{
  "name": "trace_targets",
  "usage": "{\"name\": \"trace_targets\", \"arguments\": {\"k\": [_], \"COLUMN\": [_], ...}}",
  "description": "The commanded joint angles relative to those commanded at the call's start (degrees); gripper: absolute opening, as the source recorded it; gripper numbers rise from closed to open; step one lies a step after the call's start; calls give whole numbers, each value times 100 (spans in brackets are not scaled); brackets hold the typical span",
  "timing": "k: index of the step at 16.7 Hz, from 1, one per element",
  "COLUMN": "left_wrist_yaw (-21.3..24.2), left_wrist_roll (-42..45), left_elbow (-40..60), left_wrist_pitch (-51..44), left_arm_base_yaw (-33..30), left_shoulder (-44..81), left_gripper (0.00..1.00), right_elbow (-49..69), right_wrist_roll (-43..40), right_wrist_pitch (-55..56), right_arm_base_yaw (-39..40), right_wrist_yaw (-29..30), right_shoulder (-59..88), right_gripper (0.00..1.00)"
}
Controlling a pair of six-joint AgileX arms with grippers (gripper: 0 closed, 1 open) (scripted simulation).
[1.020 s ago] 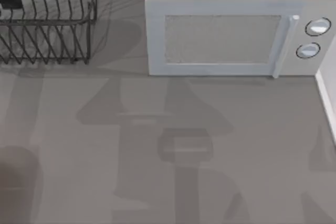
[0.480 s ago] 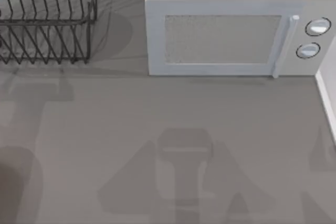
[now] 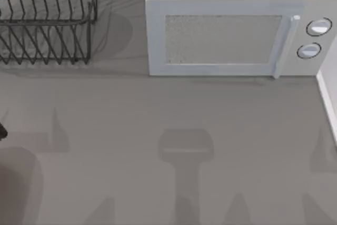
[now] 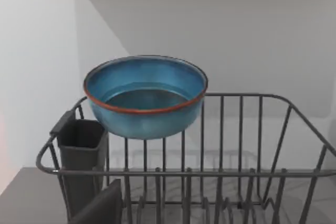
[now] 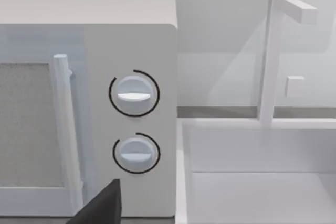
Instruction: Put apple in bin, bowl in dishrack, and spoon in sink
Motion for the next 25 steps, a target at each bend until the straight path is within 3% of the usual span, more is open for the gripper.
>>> {"name": "trace_targets", "arguments": {"k": [5, 15, 20, 25], "left_wrist_yaw": [-99, -104, -104, -104], "left_wrist_roll": [-16, -14, -14, -14], "left_elbow": [-837, -880, -880, -880], "left_wrist_pitch": [-749, -789, -789, -789], "left_arm_base_yaw": [-60, -65, -65, -65], "left_shoulder": [-1166, -1223, -1223, -1223], "left_gripper": [100, 100, 100, 100], "right_elbow": [0, 190, 994, 2003], "right_wrist_roll": [0, -349, -2131, -5171], "right_wrist_pitch": [0, -206, -1142, -2600], "right_arm_base_yaw": [0, -69, -347, -752], "right_wrist_yaw": [0, 4, -4, -13], "right_shoulder": [0, 260, 1430, 3220], "right_gripper": [100, 100, 100, 100]}}
